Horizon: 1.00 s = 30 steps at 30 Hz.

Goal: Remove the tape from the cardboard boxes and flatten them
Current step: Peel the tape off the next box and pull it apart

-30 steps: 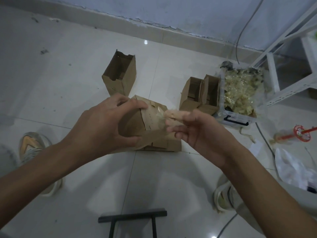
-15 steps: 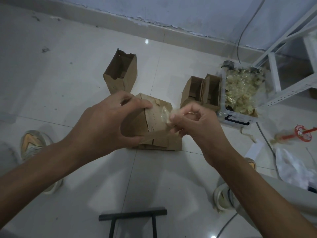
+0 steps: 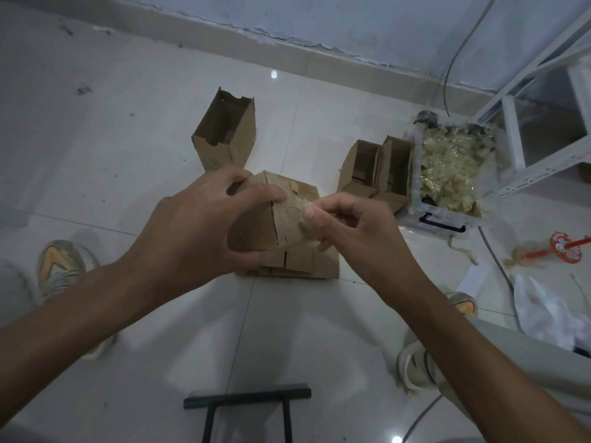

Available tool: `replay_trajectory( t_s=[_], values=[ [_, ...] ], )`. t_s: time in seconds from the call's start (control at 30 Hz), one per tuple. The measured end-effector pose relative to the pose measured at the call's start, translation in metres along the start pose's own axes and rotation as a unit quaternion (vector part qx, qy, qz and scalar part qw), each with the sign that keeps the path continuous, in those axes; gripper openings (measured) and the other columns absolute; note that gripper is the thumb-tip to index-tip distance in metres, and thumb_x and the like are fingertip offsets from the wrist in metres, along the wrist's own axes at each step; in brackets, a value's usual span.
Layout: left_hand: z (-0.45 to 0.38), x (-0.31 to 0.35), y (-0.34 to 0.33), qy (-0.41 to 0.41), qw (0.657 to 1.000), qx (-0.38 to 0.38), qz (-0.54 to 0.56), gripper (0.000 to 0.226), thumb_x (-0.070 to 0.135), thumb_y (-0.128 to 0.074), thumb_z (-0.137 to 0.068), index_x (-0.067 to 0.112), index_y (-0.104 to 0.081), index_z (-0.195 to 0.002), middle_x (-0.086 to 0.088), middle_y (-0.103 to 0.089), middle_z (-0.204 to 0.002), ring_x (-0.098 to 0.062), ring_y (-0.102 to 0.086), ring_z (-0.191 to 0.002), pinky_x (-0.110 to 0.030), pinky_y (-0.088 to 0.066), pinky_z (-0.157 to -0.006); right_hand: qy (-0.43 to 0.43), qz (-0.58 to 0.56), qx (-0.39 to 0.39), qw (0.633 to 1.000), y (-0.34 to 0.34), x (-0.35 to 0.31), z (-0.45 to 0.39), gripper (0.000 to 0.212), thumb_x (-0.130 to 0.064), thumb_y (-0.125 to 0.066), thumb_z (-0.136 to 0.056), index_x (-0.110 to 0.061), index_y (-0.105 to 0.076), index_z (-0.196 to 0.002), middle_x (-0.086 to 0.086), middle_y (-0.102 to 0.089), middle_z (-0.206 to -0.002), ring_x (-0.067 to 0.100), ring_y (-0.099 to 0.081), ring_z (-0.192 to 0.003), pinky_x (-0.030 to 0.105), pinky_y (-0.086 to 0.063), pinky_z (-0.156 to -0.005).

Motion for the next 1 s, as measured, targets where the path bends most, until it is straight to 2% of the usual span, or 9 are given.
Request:
replay_trajectory(
  t_s=[0.13, 0.2, 0.3, 0.5, 0.7, 0.8, 0.87, 0.93, 1.0],
  values=[
    [0.001, -0.001, -0.002, -0.001, 1.000, -0.009, -0.004, 0.081, 0.056, -0.082, -0.068, 0.043, -0.048, -0.140, 0.002, -0.053, -0.138, -0.021, -0.056, -0.111, -0.038, -0.060, -0.065, -0.015, -0.027, 0.013, 0.999, 0.003, 0.002, -0.001, 0.006, -0.016, -0.073, -0.096, -0.012, -0.076, -0.100, 0.008, -0.075, -0.083, 0.020, -0.070, -0.071, 0.031, -0.060, -0.063],
    [0.002, 0.001, -0.004, -0.011, 1.000, -0.014, 0.000, 0.082, 0.053, -0.086, -0.067, 0.042, -0.047, -0.138, 0.002, -0.052, -0.137, -0.021, -0.054, -0.111, -0.037, -0.059, -0.064, -0.071, -0.072, 0.025, 0.995, 0.001, 0.005, 0.000, 0.016, -0.012, -0.075, -0.095, -0.014, -0.069, -0.110, 0.010, -0.074, -0.080, 0.014, -0.065, -0.065, 0.024, -0.054, -0.061],
    [0.003, 0.003, -0.009, -0.016, 1.000, -0.009, 0.025, 0.084, 0.047, -0.089, -0.067, 0.040, -0.045, -0.137, 0.001, -0.049, -0.137, -0.019, -0.050, -0.109, -0.035, -0.060, -0.064, -0.130, -0.098, 0.037, 0.986, -0.002, 0.011, 0.002, 0.027, -0.010, -0.076, -0.094, -0.014, -0.067, -0.119, 0.004, -0.072, -0.075, 0.009, -0.063, -0.063, 0.022, -0.052, -0.063],
    [0.004, 0.003, -0.017, 0.004, 0.991, 0.029, 0.134, 0.070, 0.047, -0.067, -0.073, 0.036, -0.041, -0.137, 0.001, -0.042, -0.130, -0.023, -0.052, -0.106, -0.047, -0.060, -0.075, -0.158, -0.202, -0.008, 0.967, -0.011, 0.015, 0.004, 0.012, -0.013, -0.073, -0.096, -0.002, -0.079, -0.101, 0.010, -0.072, -0.081, 0.016, -0.065, -0.070, 0.024, -0.057, -0.071],
    [0.005, 0.005, -0.018, 0.036, 0.987, 0.076, 0.135, 0.064, 0.074, -0.060, -0.081, 0.034, -0.047, -0.129, 0.002, -0.046, -0.125, -0.015, -0.049, -0.104, -0.047, -0.056, -0.082, -0.162, -0.236, -0.047, 0.957, -0.019, 0.012, 0.010, 0.017, -0.018, -0.071, -0.097, -0.003, -0.076, -0.103, 0.010, -0.070, -0.081, 0.016, -0.063, -0.070, 0.023, -0.057, -0.071],
    [0.004, 0.008, -0.016, 0.025, 0.988, 0.081, 0.125, 0.066, 0.075, -0.064, -0.078, 0.032, -0.050, -0.126, 0.003, -0.047, -0.124, -0.015, -0.050, -0.102, -0.042, -0.056, -0.077, -0.129, -0.153, -0.008, 0.980, -0.014, 0.005, 0.008, 0.007, -0.014, -0.074, -0.096, -0.008, -0.074, -0.091, 0.007, -0.072, -0.076, 0.014, -0.065, -0.067, 0.025, -0.055, -0.065],
    [0.003, 0.011, -0.017, 0.005, 0.992, 0.073, 0.105, 0.070, 0.077, -0.067, -0.075, 0.029, -0.053, -0.124, 0.002, -0.047, -0.123, -0.014, -0.049, -0.101, -0.037, -0.055, -0.074, -0.055, 0.059, 0.052, 0.995, -0.010, 0.000, 0.007, 0.015, -0.015, -0.075, -0.094, -0.017, -0.068, -0.081, -0.003, -0.069, -0.073, 0.007, -0.062, -0.065, 0.018, -0.049, -0.062],
    [0.003, 0.013, -0.021, -0.003, 0.993, 0.054, 0.101, 0.070, 0.079, -0.069, -0.073, 0.030, -0.053, -0.121, 0.002, -0.048, -0.121, -0.013, -0.049, -0.099, -0.031, -0.055, -0.072, 0.008, 0.226, 0.071, 0.971, -0.018, -0.008, 0.010, 0.024, -0.018, -0.073, -0.095, -0.024, -0.059, -0.077, -0.010, -0.062, -0.071, 0.004, -0.058, -0.066, 0.014, -0.043, -0.060],
    [0.003, 0.012, -0.024, 0.004, 0.993, 0.034, 0.112, 0.069, 0.081, -0.066, -0.069, 0.033, -0.053, -0.117, 0.003, -0.050, -0.119, -0.014, -0.051, -0.095, -0.025, -0.054, -0.069, 0.004, 0.226, 0.051, 0.973, -0.025, -0.005, 0.014, 0.025, -0.022, -0.075, -0.096, -0.029, -0.061, -0.077, -0.012, -0.064, -0.073, 0.003, -0.061, -0.069, 0.012, -0.045, -0.063]
  ],
)
Point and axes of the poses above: each hand's wrist, its own z-axis away from the middle knuckle, its own y-axis out of the back of the hand, x = y × z, the point moved 4 cm from there along -z, towards the middle knuckle
